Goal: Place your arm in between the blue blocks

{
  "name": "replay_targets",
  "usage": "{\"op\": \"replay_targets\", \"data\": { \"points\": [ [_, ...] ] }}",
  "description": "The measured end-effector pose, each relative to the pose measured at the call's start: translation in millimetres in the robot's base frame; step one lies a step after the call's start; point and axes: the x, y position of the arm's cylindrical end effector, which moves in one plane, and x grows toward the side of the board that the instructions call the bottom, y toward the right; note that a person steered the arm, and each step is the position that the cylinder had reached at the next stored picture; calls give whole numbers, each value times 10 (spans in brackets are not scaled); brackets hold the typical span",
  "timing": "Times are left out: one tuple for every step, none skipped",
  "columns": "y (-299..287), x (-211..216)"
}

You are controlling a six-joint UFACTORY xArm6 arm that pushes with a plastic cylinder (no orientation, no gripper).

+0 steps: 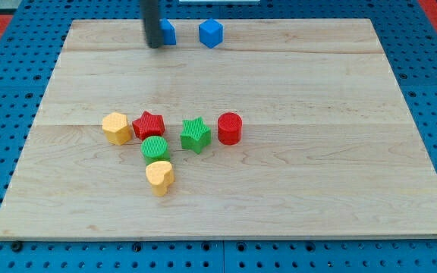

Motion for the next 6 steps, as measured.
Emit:
{"op": "replay_targets", "data": {
  "points": [
    [10, -398],
    [541, -379],
    [959, -348],
    [1088, -566],
    [1265, -536],
    [1270, -296]
  ]
}}
